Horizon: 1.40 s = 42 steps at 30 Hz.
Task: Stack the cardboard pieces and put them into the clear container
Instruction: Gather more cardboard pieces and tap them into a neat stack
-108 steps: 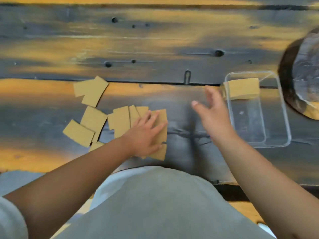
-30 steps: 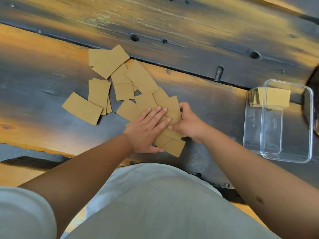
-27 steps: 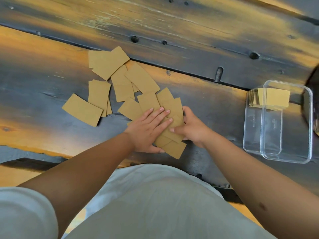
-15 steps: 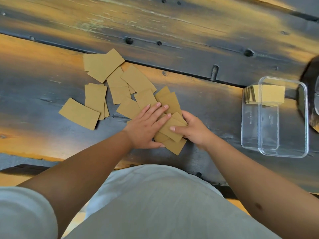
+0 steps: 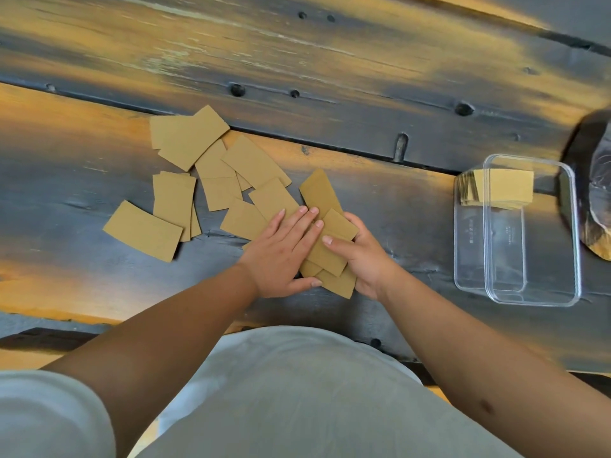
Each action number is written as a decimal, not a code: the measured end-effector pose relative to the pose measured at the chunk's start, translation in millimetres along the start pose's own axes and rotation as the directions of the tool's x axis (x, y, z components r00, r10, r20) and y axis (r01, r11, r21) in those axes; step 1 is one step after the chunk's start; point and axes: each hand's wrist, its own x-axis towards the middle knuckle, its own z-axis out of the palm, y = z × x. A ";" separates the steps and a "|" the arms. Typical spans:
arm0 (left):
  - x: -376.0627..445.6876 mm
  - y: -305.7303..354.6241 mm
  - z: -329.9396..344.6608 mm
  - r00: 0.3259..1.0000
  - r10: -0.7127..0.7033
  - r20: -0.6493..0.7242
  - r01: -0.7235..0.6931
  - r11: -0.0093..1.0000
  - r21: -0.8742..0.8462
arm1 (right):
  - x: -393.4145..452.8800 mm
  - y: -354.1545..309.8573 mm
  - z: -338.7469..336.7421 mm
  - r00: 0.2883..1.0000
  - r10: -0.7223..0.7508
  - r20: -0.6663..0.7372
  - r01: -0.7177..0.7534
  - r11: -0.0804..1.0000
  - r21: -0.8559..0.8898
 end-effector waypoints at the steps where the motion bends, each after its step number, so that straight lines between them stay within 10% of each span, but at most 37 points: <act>1: 0.2 -0.3 0.4 1.000 0.009 0.000 -0.009 1.000 0.000 | 0.9 0.1 1.3 1.000 0.003 0.001 -0.003 1.000 0.011; 21: -6.9 -9.1 -9.3 0.993 0.019 -0.116 -0.043 0.978 -0.203 | -7.2 -12.9 23.7 0.988 0.138 0.069 -0.139 0.990 0.009; 28: -12.7 -24.1 -21.6 0.996 -0.092 0.000 0.090 0.975 -0.203 | -20.1 -39.2 4.5 0.992 -0.106 -0.068 0.089 0.973 -0.213; 32: -12.4 -22.0 -41.8 0.983 -0.177 -0.042 0.168 0.973 -0.161 | -30.9 -65.4 -23.1 0.932 -0.362 -0.026 0.287 0.779 -0.558; 38: 49.6 5.7 -107.1 0.847 -0.055 -0.528 0.003 0.995 -0.098 | -30.7 -75.4 -36.6 0.725 -0.620 0.300 0.511 0.191 -0.838; 42: 83.4 11.7 -126.5 0.942 -0.074 -0.326 0.054 0.996 -0.071 | -21.9 -62.0 -39.5 0.682 -0.654 0.327 0.573 0.199 -0.795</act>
